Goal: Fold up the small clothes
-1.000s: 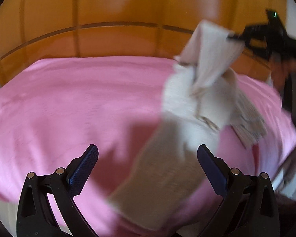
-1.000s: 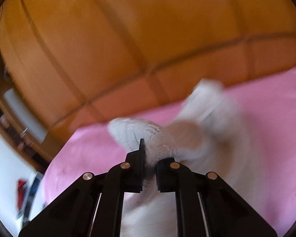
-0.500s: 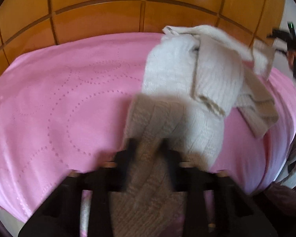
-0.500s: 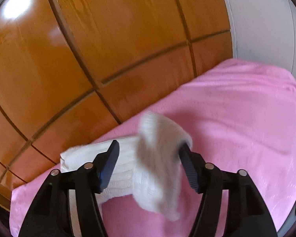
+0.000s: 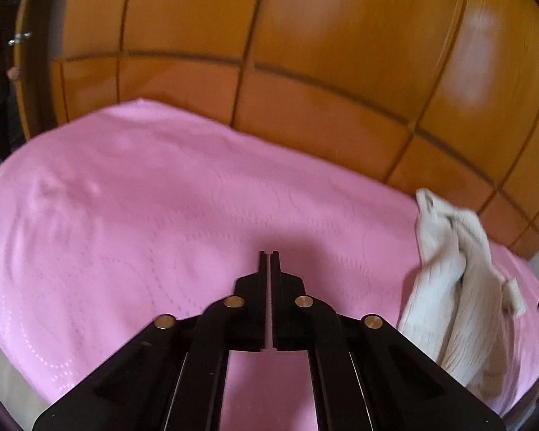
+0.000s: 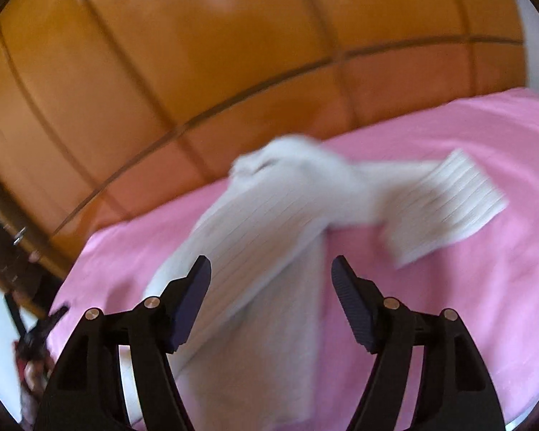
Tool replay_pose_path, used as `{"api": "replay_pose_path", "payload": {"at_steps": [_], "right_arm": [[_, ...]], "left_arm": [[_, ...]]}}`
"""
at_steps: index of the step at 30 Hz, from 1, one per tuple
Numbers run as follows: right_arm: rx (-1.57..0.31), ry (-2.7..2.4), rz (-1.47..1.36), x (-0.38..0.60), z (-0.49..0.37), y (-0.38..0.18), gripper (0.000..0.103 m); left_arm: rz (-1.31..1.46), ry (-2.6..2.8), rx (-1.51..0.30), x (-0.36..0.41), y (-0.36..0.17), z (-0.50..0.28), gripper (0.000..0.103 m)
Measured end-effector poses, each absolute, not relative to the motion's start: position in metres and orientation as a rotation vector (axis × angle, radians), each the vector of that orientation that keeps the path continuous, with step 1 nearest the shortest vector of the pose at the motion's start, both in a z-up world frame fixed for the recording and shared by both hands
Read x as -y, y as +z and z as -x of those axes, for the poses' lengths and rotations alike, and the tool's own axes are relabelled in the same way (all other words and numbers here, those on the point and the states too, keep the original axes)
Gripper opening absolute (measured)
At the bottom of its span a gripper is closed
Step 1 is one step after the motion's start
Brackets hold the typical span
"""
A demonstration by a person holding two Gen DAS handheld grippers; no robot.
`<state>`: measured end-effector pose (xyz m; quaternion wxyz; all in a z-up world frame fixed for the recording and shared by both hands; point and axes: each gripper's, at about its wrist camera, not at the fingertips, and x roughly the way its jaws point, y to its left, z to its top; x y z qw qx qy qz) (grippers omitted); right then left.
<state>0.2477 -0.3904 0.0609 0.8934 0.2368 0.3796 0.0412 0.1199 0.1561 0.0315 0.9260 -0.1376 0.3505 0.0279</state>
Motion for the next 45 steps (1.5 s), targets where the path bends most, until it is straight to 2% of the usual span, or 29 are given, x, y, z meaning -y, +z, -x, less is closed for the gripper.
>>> {"api": "replay_pose_path", "payload": {"at_steps": [1,2,3,4,5,8,11,17,19,20,21,22,23,24,28,32,34,35,36,37,39,45], "right_arm": [[-0.813,0.118,-0.501,0.377,-0.247,0.057,0.068],[-0.827,0.139,-0.506,0.368,-0.245,0.056,0.067],[-0.843,0.165,-0.516,0.360,-0.244,0.053,0.067],[-0.855,0.181,-0.528,0.353,-0.244,0.050,0.067],[-0.873,0.200,-0.543,0.347,-0.244,0.047,0.067],[-0.898,0.233,-0.579,0.331,-0.242,0.039,0.067],[-0.928,0.266,-0.652,0.322,-0.245,0.023,0.060],[-0.994,0.313,-0.730,0.287,-0.259,-0.007,0.057],[-1.008,0.295,-0.739,0.277,-0.267,-0.019,0.049],[-1.005,0.286,-0.754,0.273,-0.273,-0.024,0.038],[-0.994,0.294,-0.769,0.272,-0.275,-0.026,0.026],[-0.990,0.326,-0.792,0.265,-0.280,-0.030,0.022],[-1.007,0.344,-0.777,0.256,-0.284,-0.032,0.011],[-1.014,0.338,-0.744,0.250,-0.283,-0.031,0.008],[-0.901,0.335,-0.659,0.277,-0.270,0.014,0.007],[-0.714,0.184,-0.632,0.368,-0.243,0.072,0.007],[-0.656,0.084,-0.632,0.410,-0.229,0.086,0.007],[-0.637,0.031,-0.628,0.430,-0.223,0.090,0.007],[-0.626,-0.025,-0.622,0.448,-0.219,0.090,0.007],[-0.623,-0.057,-0.626,0.457,-0.217,0.089,0.007],[-0.625,-0.107,-0.650,0.480,-0.215,0.082,0.007],[-0.672,-0.109,-0.638,0.488,-0.225,0.067,0.007]], "left_arm": [[0.298,0.021,-0.718,-0.154,0.031,-0.116,0.000],[0.299,-0.004,-0.727,-0.151,0.029,-0.113,0.013],[0.292,-0.028,-0.736,-0.144,0.025,-0.111,0.050],[0.271,-0.032,-0.739,-0.138,0.022,-0.103,0.070],[0.262,-0.034,-0.724,-0.134,0.020,-0.096,0.085],[0.223,-0.106,-0.713,-0.115,0.012,-0.078,0.085],[0.179,-0.174,-0.771,-0.097,-0.008,-0.069,0.085],[0.131,-0.300,-0.884,-0.065,-0.039,-0.048,0.085],[0.113,-0.325,-0.916,-0.056,-0.050,-0.044,0.085],[0.101,-0.333,-0.937,-0.050,-0.056,-0.044,0.070],[0.071,-0.338,-0.963,-0.043,-0.064,-0.045,0.049],[0.013,-0.340,-0.953,-0.036,-0.067,-0.046,0.044],[0.013,-0.360,-0.940,-0.035,-0.064,-0.049,0.009],[0.038,-0.382,-0.956,-0.037,-0.061,-0.057,0.008],[0.055,-0.222,-0.848,-0.077,-0.020,-0.113,0.007],[0.148,0.063,-0.737,-0.135,0.018,-0.179,0.008],[0.218,0.187,-0.714,-0.151,0.028,-0.196,0.010],[0.239,0.187,-0.705,-0.151,0.031,-0.196,0.021],[0.257,0.156,-0.703,-0.146,0.032,-0.195,0.037],[0.280,0.106,-0.705,-0.136,0.031,-0.191,0.043],[0.308,-0.033,-0.739,-0.111,0.022,-0.179,0.046],[0.357,-0.593,-1.018,0.028,-0.042,-0.139,0.046]]}}
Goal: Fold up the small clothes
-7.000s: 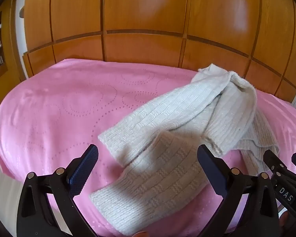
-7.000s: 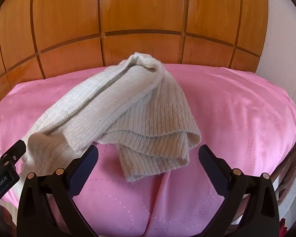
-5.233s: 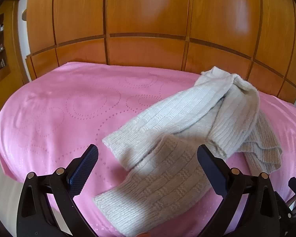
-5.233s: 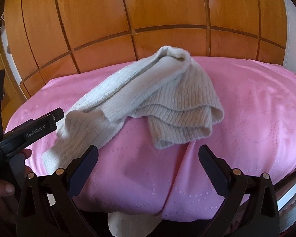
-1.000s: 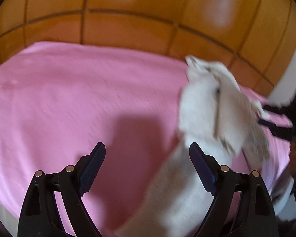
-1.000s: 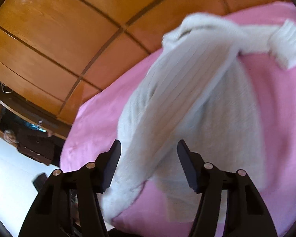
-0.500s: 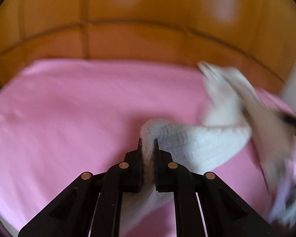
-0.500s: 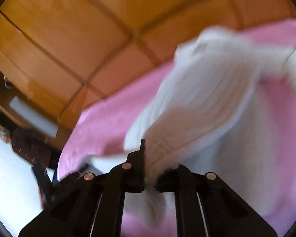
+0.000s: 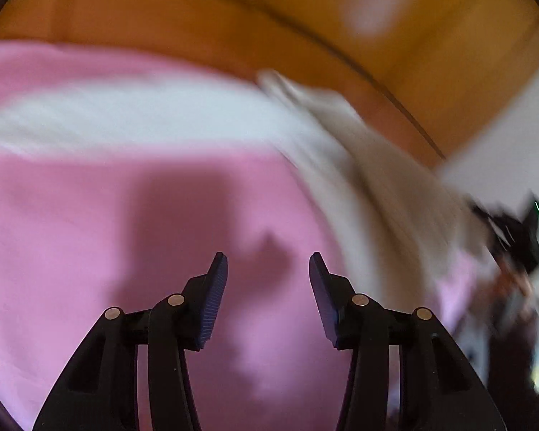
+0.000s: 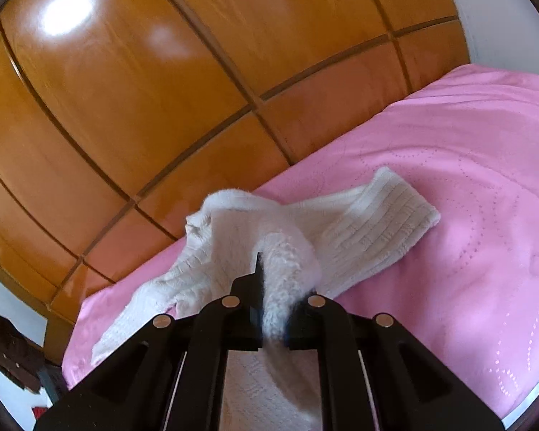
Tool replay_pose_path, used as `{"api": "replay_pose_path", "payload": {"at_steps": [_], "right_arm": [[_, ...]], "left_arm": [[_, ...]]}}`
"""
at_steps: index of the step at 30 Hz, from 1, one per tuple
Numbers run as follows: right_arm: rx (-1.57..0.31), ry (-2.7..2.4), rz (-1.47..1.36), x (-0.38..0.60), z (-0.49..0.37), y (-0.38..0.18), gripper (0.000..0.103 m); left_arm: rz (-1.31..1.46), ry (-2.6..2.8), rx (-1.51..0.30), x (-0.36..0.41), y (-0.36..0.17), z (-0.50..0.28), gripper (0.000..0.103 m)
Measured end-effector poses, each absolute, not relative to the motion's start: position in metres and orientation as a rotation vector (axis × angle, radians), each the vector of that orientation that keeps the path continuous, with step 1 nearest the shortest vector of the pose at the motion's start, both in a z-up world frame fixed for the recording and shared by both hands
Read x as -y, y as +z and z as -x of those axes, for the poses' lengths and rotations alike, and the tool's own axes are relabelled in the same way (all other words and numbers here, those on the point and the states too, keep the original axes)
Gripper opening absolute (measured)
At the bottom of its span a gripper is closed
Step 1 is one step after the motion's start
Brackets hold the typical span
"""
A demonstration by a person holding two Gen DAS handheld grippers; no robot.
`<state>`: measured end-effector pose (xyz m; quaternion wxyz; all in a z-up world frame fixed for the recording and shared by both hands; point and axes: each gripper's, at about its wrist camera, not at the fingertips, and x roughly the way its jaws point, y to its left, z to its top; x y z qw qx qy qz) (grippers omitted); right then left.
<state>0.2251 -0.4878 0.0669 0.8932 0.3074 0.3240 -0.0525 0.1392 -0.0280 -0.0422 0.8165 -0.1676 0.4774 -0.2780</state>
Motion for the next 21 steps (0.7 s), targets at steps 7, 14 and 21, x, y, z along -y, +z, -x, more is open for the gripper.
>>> {"api": "replay_pose_path", "payload": {"at_steps": [7,14,21], "right_arm": [[-0.726,-0.046,-0.528,0.473,-0.232,0.085,0.007],[-0.632,0.057,-0.496,0.456,-0.221,0.140,0.006],[-0.634,0.173,-0.562,0.420,-0.171,0.125,0.006]], "left_arm": [[0.284,-0.729,-1.080,0.117,-0.067,-0.134,0.008],[0.338,-0.646,-0.902,0.037,0.013,-0.149,0.006],[0.376,-0.523,-0.830,-0.096,0.054,-0.110,0.006]]}}
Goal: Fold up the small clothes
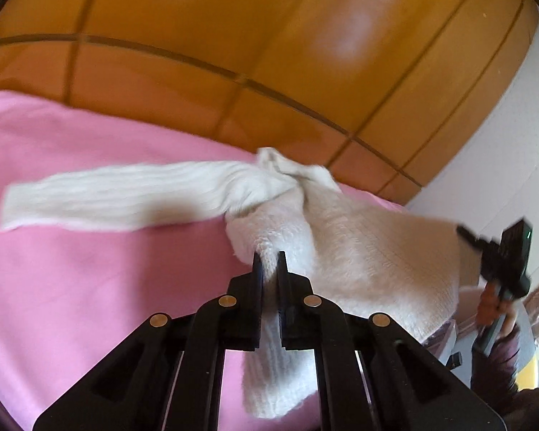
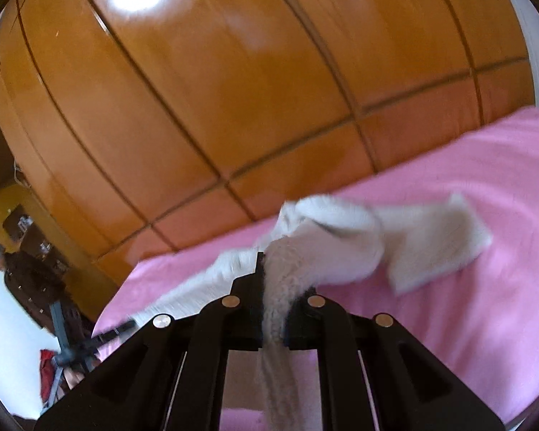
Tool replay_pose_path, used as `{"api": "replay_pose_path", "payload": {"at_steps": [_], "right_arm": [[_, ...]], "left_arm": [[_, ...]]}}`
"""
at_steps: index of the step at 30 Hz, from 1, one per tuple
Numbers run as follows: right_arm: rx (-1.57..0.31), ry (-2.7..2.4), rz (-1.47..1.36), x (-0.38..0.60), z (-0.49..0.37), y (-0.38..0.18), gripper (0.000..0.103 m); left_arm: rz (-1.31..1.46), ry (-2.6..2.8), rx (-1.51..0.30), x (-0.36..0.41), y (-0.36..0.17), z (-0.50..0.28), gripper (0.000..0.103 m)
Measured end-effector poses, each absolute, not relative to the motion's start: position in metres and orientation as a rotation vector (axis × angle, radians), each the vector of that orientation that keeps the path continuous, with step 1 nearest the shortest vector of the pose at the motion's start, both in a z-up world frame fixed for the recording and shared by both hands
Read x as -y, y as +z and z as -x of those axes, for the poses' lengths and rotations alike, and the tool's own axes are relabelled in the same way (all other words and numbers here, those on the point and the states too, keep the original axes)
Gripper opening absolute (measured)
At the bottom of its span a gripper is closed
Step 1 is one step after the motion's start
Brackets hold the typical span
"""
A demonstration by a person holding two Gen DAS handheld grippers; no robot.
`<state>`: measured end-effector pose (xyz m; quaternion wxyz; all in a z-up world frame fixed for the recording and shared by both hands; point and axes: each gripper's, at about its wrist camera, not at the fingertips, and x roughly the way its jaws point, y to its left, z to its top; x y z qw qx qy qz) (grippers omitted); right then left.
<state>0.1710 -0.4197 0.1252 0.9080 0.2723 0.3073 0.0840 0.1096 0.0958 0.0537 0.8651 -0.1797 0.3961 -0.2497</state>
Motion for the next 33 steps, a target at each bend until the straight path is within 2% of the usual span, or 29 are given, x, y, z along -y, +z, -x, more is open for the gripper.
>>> {"api": "replay_pose_path", "payload": {"at_steps": [5,9,14,16,17,18,19,21,24,30,33], "right_arm": [[-0.855,0.150,-0.600,0.394,-0.135,0.045,0.006],[-1.043,0.064,-0.631,0.384,-0.102,-0.025,0.006],[-1.087,-0.025,-0.532,0.382,-0.096,-0.035,0.007],[-1.072,-0.022,-0.480,0.377,-0.102,-0.022,0.014],[-1.048,-0.043,-0.450,0.375,-0.104,-0.013,0.034],[-1.020,-0.062,-0.428,0.373,-0.106,-0.004,0.058],[-0.995,-0.073,-0.416,0.372,-0.106,0.001,0.061],[-0.953,-0.047,-0.405,0.363,-0.113,0.009,0.061],[-0.938,0.017,-0.403,0.339,-0.131,0.012,0.068],[-0.992,0.170,-0.362,0.272,-0.162,-0.008,0.069],[-1.007,0.217,-0.305,0.242,-0.173,-0.015,0.070]], "left_arm": [[0.412,-0.437,-0.954,-0.138,0.014,-0.068,0.005],[0.427,-0.385,-1.080,-0.131,-0.037,-0.046,0.003],[0.477,-0.398,-1.076,-0.123,-0.047,-0.050,0.006],[0.491,-0.370,-1.045,-0.129,-0.041,-0.057,0.027],[0.506,-0.344,-1.022,-0.133,-0.036,-0.062,0.051],[0.527,-0.281,-0.988,-0.146,-0.031,-0.067,0.060],[0.541,-0.235,-0.963,-0.150,-0.029,-0.072,0.065],[0.570,-0.165,-0.945,-0.171,-0.027,-0.079,0.065],[0.591,0.006,-0.916,-0.207,-0.026,-0.104,0.065],[0.714,0.171,-0.879,-0.271,-0.032,-0.150,0.065],[0.724,0.181,-0.877,-0.284,-0.034,-0.183,0.073]]}}
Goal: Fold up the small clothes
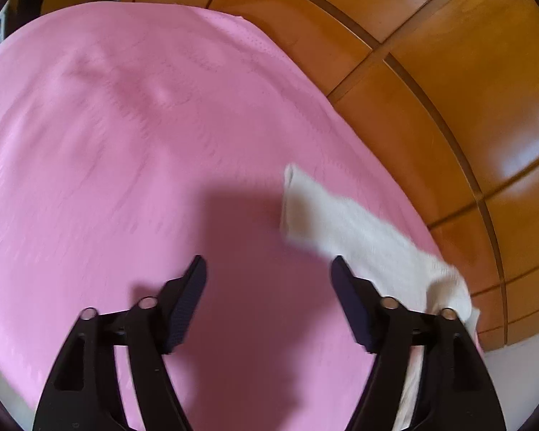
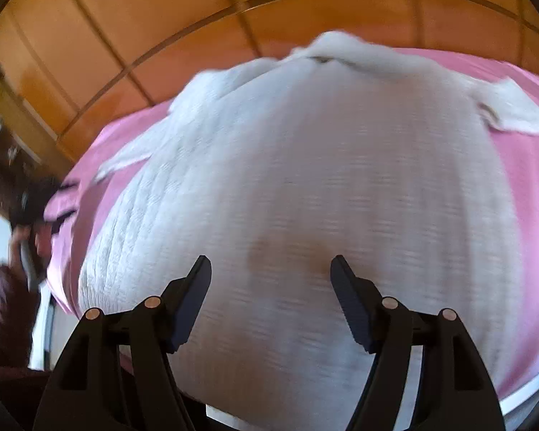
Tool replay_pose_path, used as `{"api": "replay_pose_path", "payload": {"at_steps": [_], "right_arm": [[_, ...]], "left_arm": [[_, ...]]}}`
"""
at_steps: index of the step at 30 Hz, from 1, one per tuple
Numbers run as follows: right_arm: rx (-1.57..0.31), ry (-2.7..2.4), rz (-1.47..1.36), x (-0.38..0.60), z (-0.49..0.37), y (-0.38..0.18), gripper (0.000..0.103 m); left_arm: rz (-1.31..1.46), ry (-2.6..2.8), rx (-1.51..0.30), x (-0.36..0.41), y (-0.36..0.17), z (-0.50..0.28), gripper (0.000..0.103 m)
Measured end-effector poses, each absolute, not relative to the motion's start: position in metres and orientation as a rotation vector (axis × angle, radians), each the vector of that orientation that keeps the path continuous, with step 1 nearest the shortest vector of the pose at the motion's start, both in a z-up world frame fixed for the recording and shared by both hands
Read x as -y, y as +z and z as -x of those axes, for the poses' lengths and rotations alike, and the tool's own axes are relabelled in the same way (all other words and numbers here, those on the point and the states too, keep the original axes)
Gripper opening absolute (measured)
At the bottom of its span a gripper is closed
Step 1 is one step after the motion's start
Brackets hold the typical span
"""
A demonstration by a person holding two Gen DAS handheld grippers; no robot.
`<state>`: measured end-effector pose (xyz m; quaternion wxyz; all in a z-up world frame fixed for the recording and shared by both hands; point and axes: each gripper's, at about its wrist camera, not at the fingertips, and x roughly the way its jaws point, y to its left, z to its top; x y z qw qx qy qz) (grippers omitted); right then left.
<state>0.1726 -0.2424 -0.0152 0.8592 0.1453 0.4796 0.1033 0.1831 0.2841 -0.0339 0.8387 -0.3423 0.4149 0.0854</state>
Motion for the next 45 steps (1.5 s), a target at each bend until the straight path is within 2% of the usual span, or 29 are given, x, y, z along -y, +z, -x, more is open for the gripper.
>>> {"api": "replay_pose_path", "payload": {"at_steps": [4,7,9,10,13,19,25,32,34,35,36,37,38,39,42,45], "right_arm": [[-1.025,0.255,-0.246,0.219,-0.182,-0.023,0.073],[-1.032,0.268,-0.230,0.210,-0.187,-0.028,0.081],[-1.040,0.264,-0.233,0.208,-0.192,-0.033,0.083],[-1.042,0.262,-0.238,0.207,-0.194,-0.035,0.083],[-1.039,0.264,-0.222,0.199,-0.200,-0.038,0.087],[-1.033,0.264,-0.214,0.198,-0.208,-0.043,0.089],[-1.031,0.253,-0.177,0.190,-0.212,-0.049,0.090],[-1.045,0.242,-0.130,0.180,-0.216,-0.049,0.091],[-1.047,0.247,-0.139,0.181,-0.217,-0.048,0.091],[-1.048,0.249,-0.140,0.183,-0.217,-0.047,0.091],[-1.049,0.250,-0.137,0.183,-0.217,-0.047,0.091],[-1.051,0.252,-0.135,0.184,-0.218,-0.045,0.091],[-1.053,0.257,-0.136,0.185,-0.218,-0.044,0.091],[-1.056,0.262,-0.145,0.187,-0.219,-0.042,0.090],[-1.055,0.279,-0.191,0.196,-0.227,-0.035,0.086],[-1.028,0.286,-0.198,0.205,-0.255,-0.021,0.081]], "left_arm": [[0.678,0.178,-0.915,-0.282,-0.041,-0.224,0.073],[0.577,0.195,-0.930,-0.264,-0.044,-0.253,0.071],[0.491,0.146,-0.965,-0.251,-0.047,-0.269,0.008],[0.450,0.144,-0.993,-0.247,-0.044,-0.277,0.008],[0.419,0.205,-0.912,-0.266,-0.018,-0.276,0.008],[0.440,0.467,-0.714,-0.353,0.047,-0.250,0.007],[0.448,0.610,-0.625,-0.393,0.069,-0.218,0.007],[0.466,0.398,-0.708,-0.358,0.027,-0.190,0.007],[0.387,0.420,-0.774,-0.341,0.015,-0.190,0.007],[0.354,0.449,-0.802,-0.337,0.010,-0.186,0.010],[0.341,0.472,-0.826,-0.336,0.005,-0.182,0.017],[0.365,0.484,-0.836,-0.342,0.001,-0.174,0.033],[0.393,0.489,-0.828,-0.346,0.002,-0.167,0.060],[0.418,0.499,-0.806,-0.350,0.006,-0.160,0.073],[0.439,0.445,-0.739,-0.345,0.020,-0.150,0.073],[0.360,0.305,-0.722,-0.321,0.033,-0.174,0.073]]}}
